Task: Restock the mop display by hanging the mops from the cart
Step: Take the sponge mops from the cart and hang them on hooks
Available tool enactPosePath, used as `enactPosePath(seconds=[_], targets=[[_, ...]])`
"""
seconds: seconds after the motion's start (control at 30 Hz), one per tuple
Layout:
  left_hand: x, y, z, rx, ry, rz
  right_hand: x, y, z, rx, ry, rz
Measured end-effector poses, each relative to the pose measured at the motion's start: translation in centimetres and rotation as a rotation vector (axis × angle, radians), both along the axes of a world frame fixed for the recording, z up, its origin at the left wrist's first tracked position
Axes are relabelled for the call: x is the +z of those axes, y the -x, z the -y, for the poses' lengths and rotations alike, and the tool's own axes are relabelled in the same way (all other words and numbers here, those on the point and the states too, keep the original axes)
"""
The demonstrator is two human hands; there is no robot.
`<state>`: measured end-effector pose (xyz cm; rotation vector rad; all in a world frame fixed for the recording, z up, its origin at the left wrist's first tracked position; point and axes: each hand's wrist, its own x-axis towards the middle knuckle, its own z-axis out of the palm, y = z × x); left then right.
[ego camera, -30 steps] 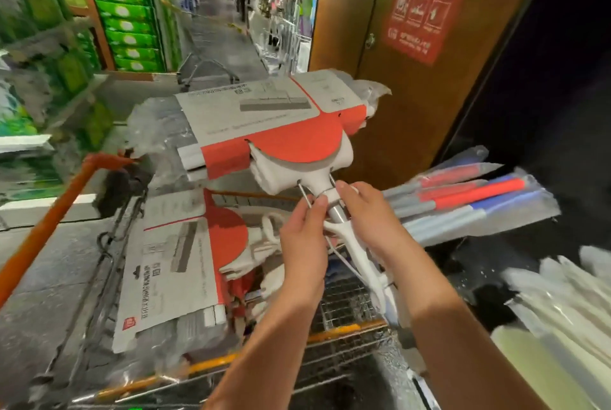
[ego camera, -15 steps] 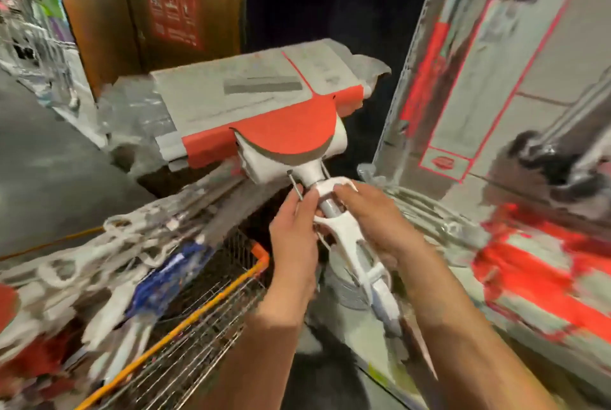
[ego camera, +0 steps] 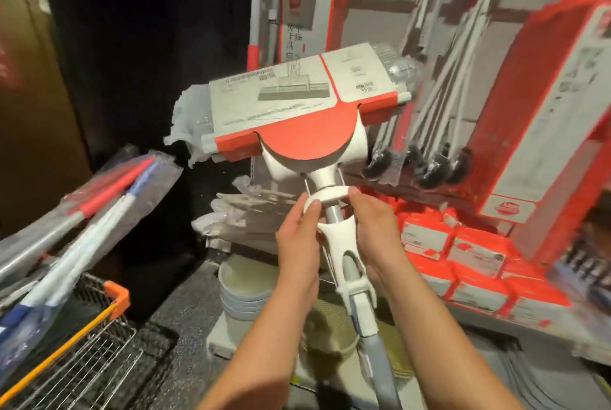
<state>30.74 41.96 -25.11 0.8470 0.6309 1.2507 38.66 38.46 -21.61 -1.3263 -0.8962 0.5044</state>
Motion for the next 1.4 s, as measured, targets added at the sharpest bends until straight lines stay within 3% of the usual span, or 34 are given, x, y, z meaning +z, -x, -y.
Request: enactPosePath(seconds=[0.23,0.5,1.0,1.4], targets=[[3.0,-3.6,2.5,-0.114,0.064,0.160,2.1,-2.9,1.9,-0.180,-0.086,0.012],[9.5,-3.8,0.7,-0.209,-0.053,0.111,8.5,-2.5,1.6,-0.252,-0.202,-0.073],[20.9,-1.7,-3.4,-0.352,-0.239,0.118,18.1,-0.5,-1.5,-0.460,-0.403,0.005],[27.3,-4.6,-3.9,-0.383,-0.367,0.159,24.5,-3.2,-1.8,-0.425,-0.482,-0.102]])
